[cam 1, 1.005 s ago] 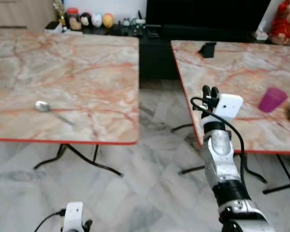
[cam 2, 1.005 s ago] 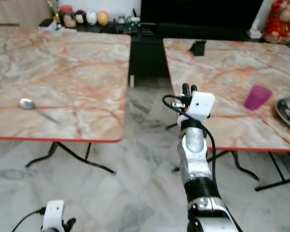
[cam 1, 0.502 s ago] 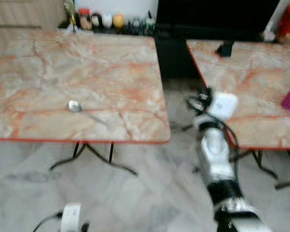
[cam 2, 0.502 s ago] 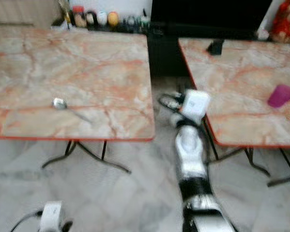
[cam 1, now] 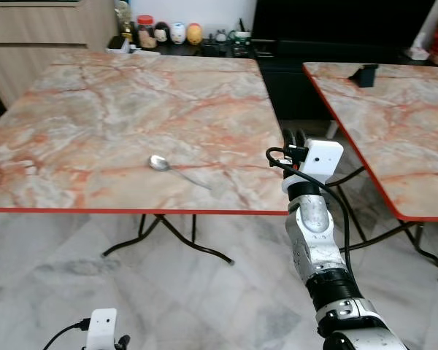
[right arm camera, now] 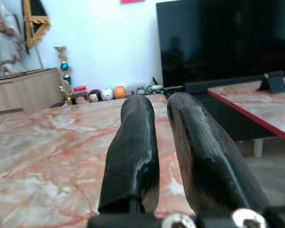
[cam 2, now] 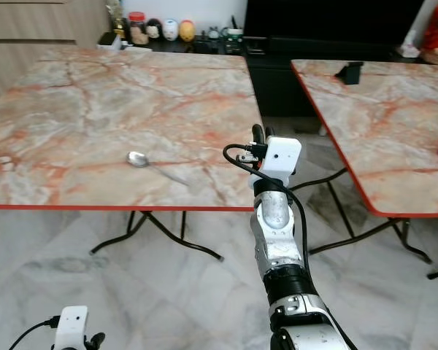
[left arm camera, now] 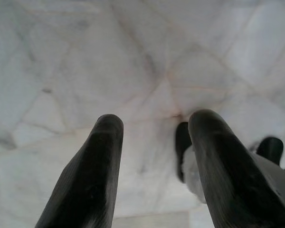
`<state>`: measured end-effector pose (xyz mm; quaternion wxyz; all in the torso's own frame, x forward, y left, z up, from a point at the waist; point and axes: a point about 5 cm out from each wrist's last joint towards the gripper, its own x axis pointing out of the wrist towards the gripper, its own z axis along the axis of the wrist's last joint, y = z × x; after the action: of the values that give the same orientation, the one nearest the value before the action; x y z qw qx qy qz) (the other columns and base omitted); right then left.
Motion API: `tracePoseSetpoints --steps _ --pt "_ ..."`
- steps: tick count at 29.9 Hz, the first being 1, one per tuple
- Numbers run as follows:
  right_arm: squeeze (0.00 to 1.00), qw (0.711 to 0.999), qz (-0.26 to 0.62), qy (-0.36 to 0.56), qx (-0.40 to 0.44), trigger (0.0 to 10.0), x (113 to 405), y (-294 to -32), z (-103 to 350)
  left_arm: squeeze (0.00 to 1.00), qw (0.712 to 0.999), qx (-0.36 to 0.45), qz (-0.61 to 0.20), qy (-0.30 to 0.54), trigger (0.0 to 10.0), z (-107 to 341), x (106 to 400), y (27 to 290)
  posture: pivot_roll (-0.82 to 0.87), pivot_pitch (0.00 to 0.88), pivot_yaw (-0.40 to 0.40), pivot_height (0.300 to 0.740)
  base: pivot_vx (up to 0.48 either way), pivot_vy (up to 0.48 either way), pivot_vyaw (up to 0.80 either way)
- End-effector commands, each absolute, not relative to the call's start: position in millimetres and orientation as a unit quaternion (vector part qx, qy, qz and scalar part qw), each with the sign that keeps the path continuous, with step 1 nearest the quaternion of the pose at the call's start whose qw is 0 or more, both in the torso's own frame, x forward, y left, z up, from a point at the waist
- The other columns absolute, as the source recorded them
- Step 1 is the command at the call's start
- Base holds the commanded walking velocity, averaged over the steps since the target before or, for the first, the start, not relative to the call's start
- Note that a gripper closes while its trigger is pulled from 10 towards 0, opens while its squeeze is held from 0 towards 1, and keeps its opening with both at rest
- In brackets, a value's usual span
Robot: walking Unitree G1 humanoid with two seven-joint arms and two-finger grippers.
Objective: Setting the table
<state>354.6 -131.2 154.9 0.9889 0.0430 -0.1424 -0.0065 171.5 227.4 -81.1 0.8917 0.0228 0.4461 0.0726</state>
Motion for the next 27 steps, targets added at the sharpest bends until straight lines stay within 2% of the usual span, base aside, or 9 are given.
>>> tracePoseSetpoints --steps 1,27 --pt "0.00 0.989 -0.020 -0.139 0.044 10.0 354.8 -139.1 153.5 0.00 0.887 0.019 0.064 0.456 10.0 -84.3 168.1 221.3 0.01 0.000 -0.039 0.740 0.000 0.334 0.00" --pt "0.00 0.989 -0.019 -0.138 0.043 10.0 355.0 -139.3 153.1 0.00 0.888 0.019 0.066 0.456 10.0 -83.9 169.2 221.2 0.01 0.000 -0.039 0.740 0.000 0.334 0.00"
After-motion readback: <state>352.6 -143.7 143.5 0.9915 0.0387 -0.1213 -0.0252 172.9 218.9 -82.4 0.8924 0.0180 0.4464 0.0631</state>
